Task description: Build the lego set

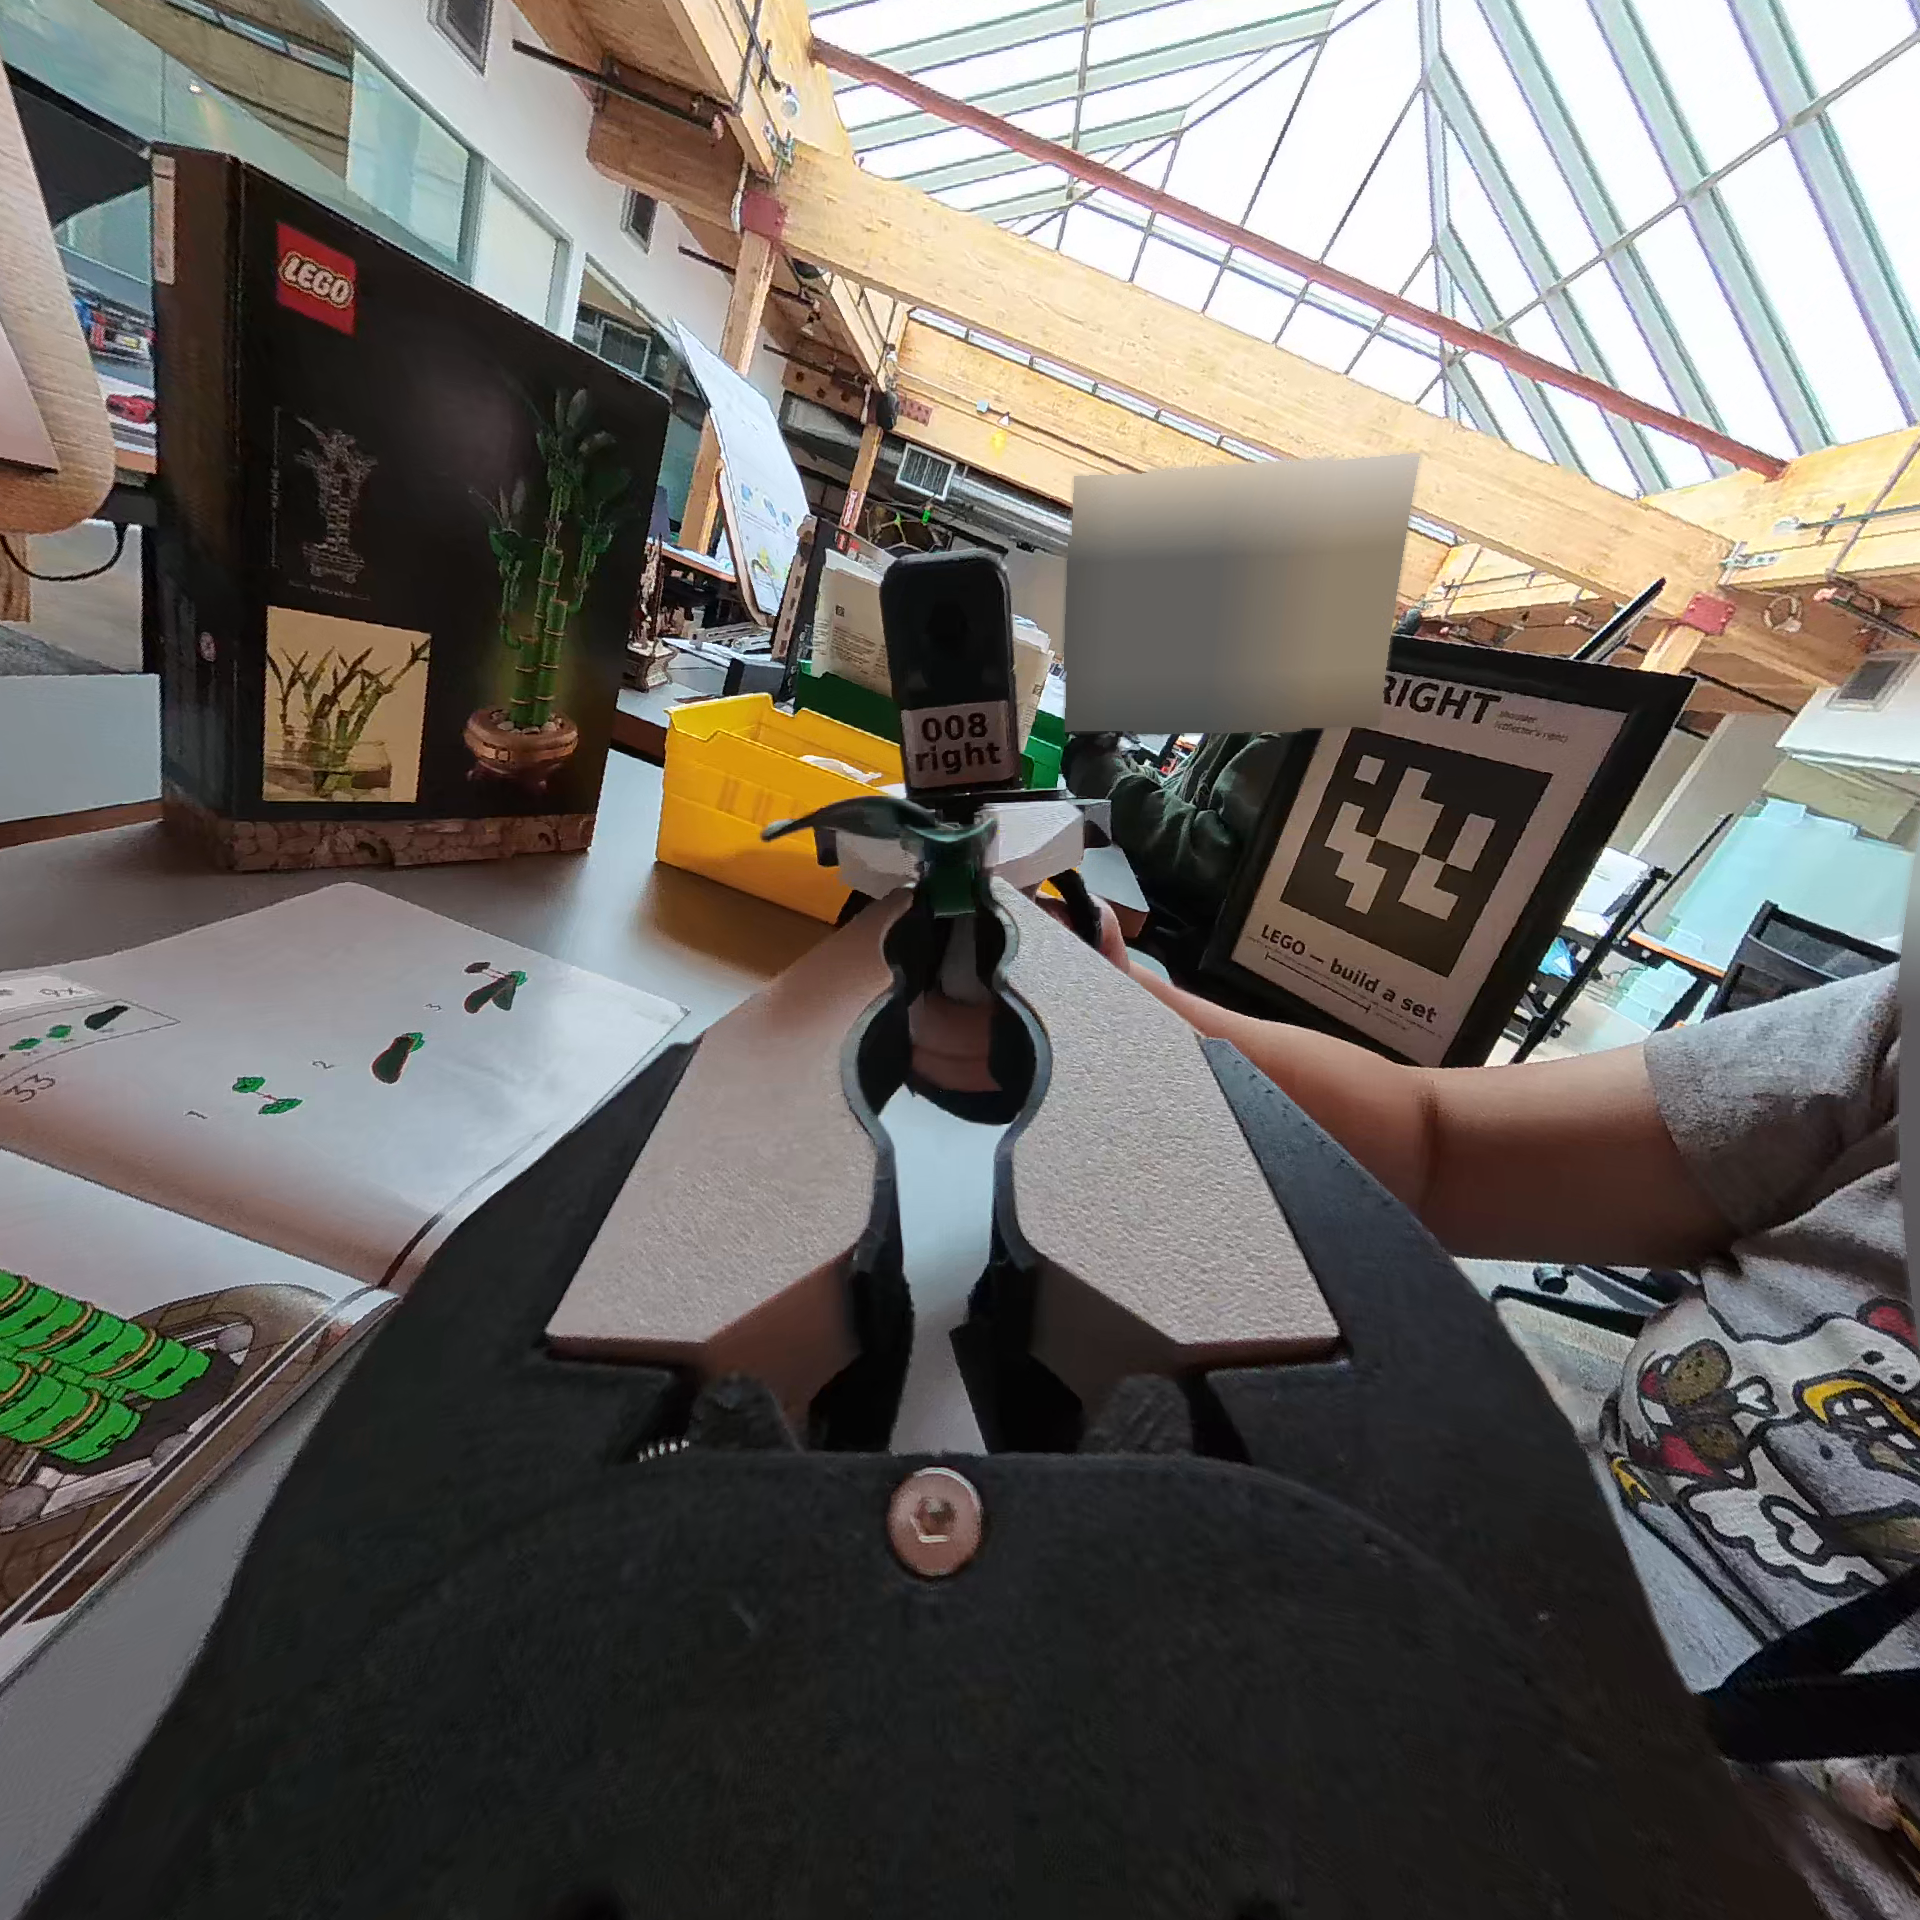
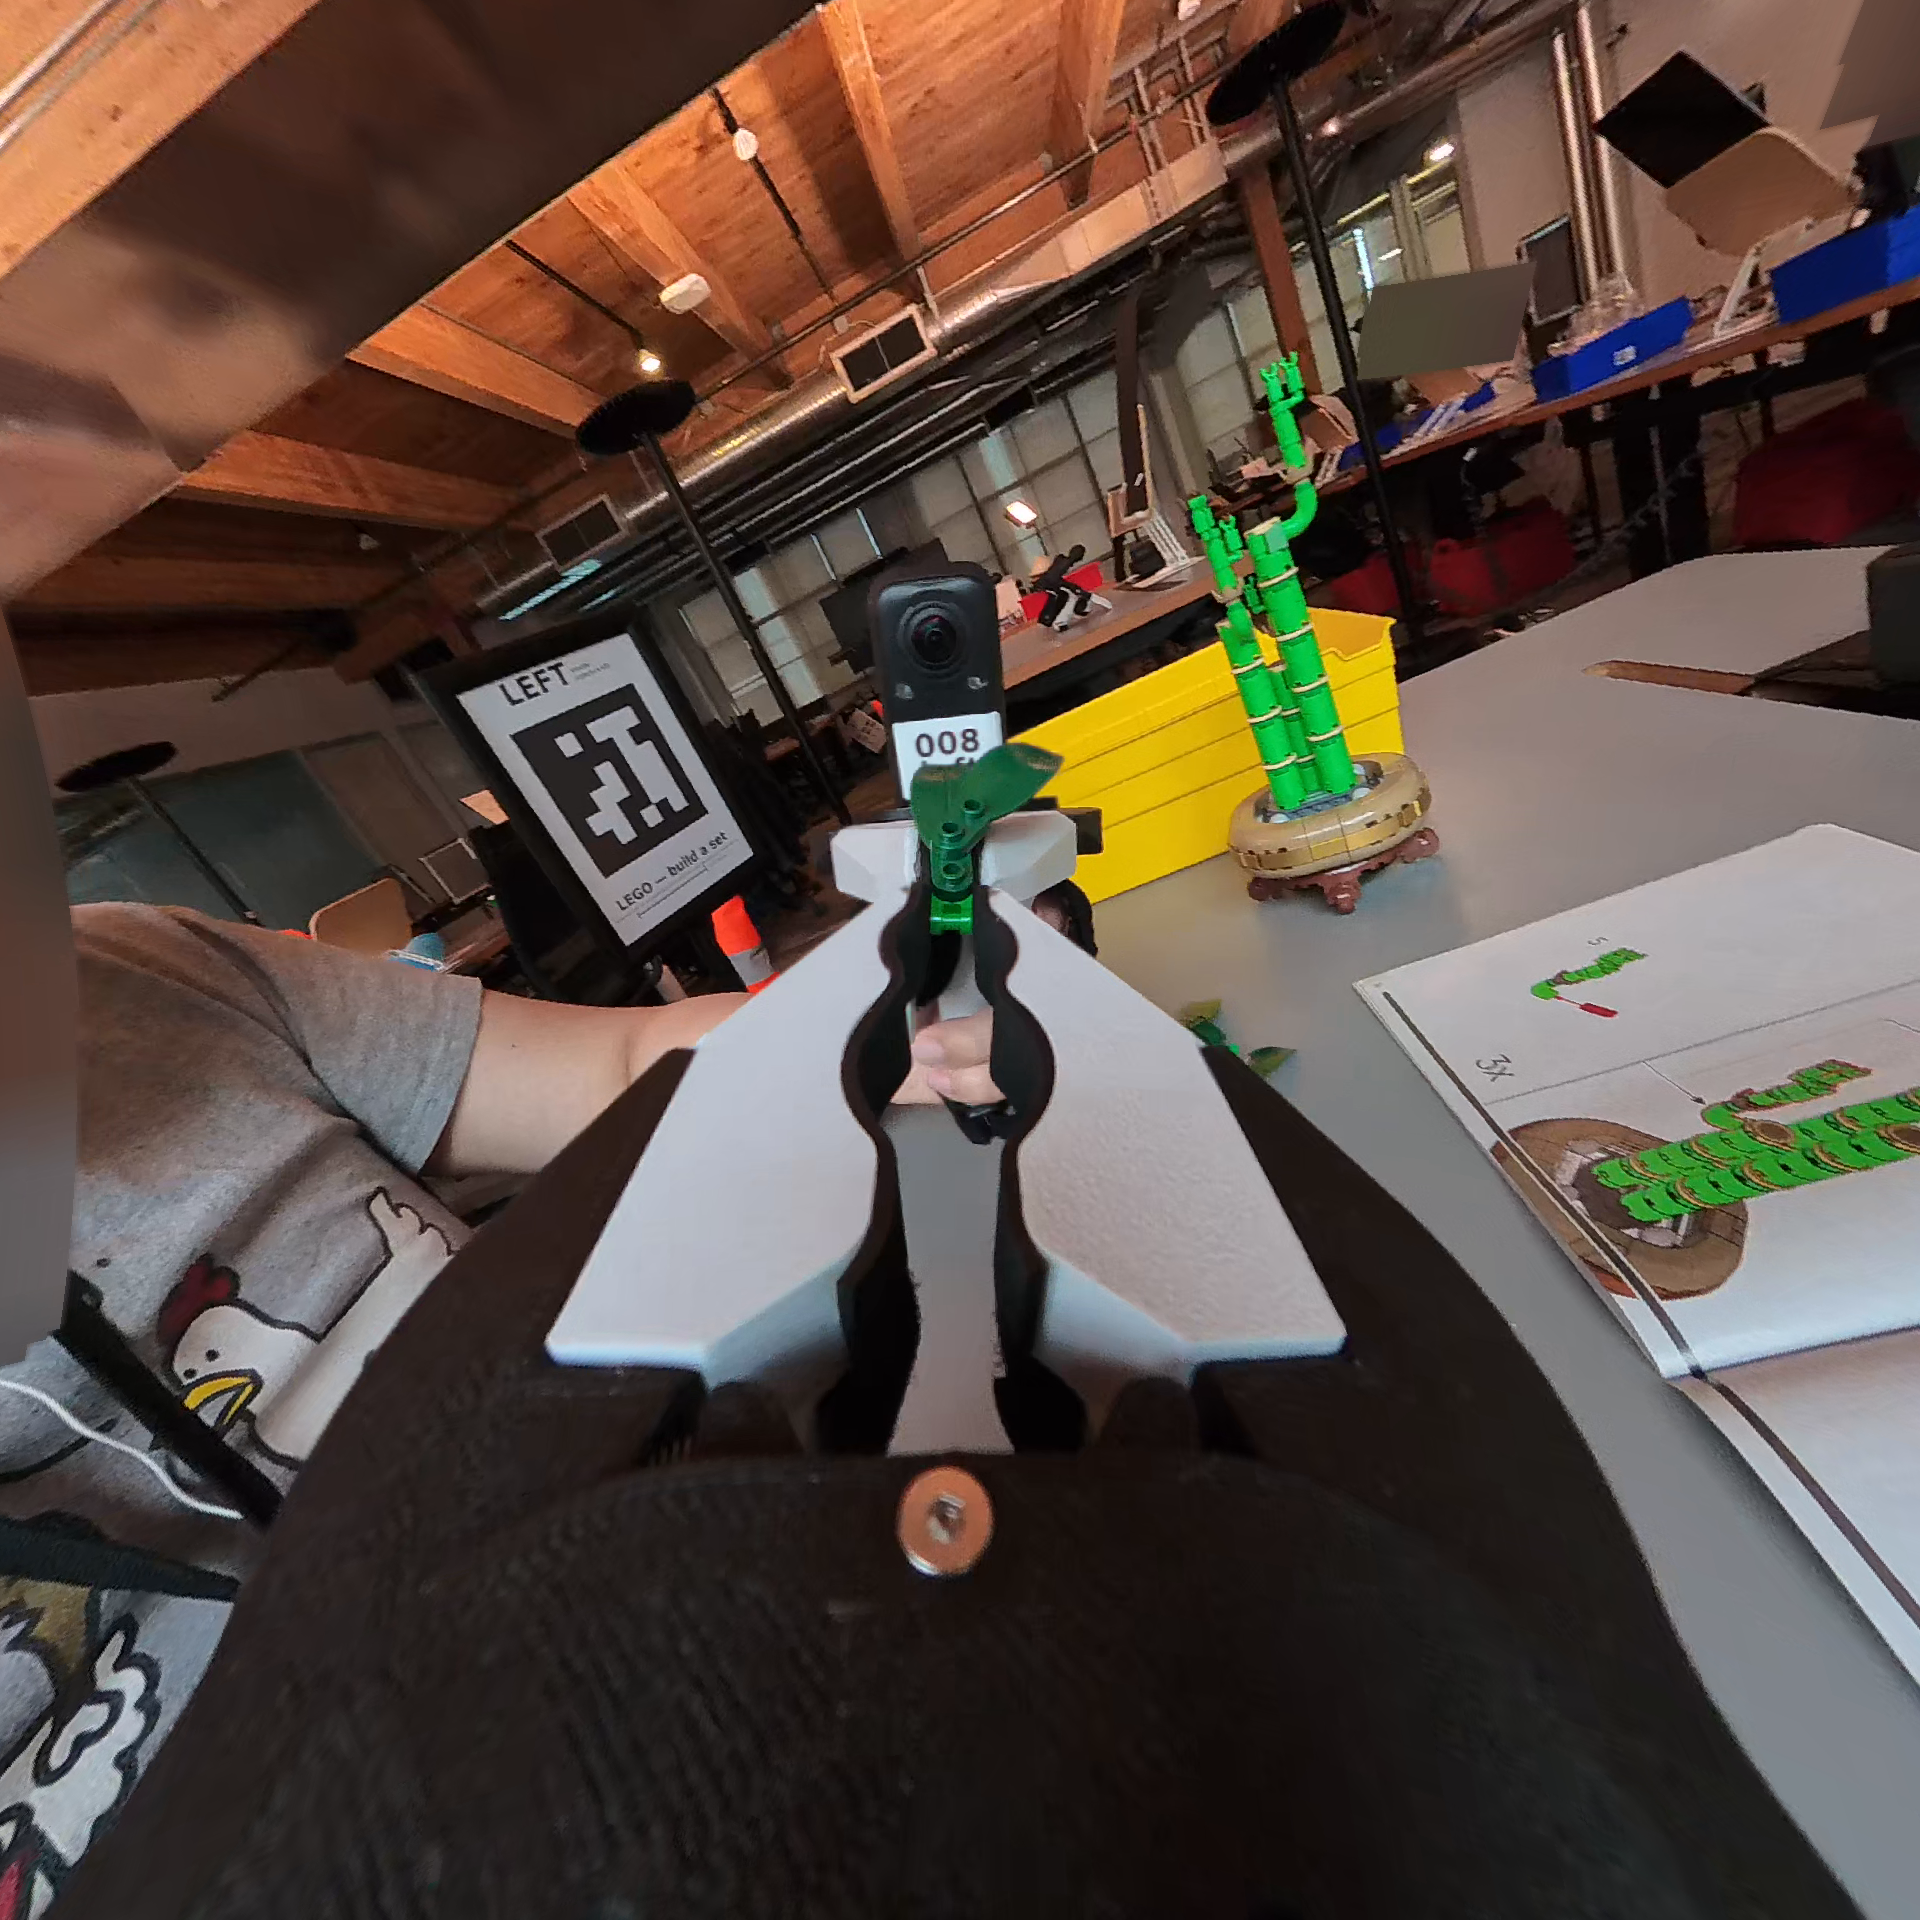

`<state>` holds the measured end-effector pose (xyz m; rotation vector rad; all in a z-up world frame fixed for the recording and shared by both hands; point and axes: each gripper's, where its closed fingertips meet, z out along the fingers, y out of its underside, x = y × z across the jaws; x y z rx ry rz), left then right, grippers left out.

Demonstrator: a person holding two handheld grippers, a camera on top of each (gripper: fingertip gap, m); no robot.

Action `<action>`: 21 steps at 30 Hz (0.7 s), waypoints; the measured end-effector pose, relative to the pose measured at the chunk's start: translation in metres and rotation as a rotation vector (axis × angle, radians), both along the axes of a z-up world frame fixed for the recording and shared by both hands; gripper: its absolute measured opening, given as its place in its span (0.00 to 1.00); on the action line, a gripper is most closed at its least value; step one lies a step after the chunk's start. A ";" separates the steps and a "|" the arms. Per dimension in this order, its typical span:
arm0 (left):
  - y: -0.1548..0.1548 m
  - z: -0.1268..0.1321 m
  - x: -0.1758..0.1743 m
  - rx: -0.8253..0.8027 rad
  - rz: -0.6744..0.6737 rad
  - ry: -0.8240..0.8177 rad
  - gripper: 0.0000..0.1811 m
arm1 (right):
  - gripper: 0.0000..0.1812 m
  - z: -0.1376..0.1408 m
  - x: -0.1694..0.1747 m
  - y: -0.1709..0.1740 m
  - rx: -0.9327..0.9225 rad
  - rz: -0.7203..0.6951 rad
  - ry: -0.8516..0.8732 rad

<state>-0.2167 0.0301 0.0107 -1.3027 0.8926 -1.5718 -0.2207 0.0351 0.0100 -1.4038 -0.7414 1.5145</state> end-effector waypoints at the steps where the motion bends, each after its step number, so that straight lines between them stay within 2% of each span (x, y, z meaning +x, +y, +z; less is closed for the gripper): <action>1: -0.001 0.001 0.000 -0.005 -0.010 -0.005 0.03 | 0.03 0.001 0.000 -0.002 0.008 0.010 0.007; 8: 0.002 0.007 -0.007 -0.014 -0.002 -0.033 0.03 | 0.07 0.009 0.013 -0.002 0.096 -0.023 -0.016; 12: 0.005 0.008 -0.010 0.006 0.031 -0.036 0.03 | 0.08 -0.026 0.018 0.013 0.101 -0.085 -0.221; 14: -0.001 0.010 -0.008 0.045 0.020 -0.030 0.03 | 0.08 -0.055 0.018 0.024 0.017 -0.097 -0.324; 18: -0.033 0.012 0.002 0.172 -0.076 -0.003 0.03 | 0.08 -0.084 0.015 0.039 -0.175 -0.103 -0.309; 21: -0.050 0.013 0.010 0.230 -0.096 0.003 0.03 | 0.08 -0.094 0.016 0.041 -0.203 -0.090 -0.331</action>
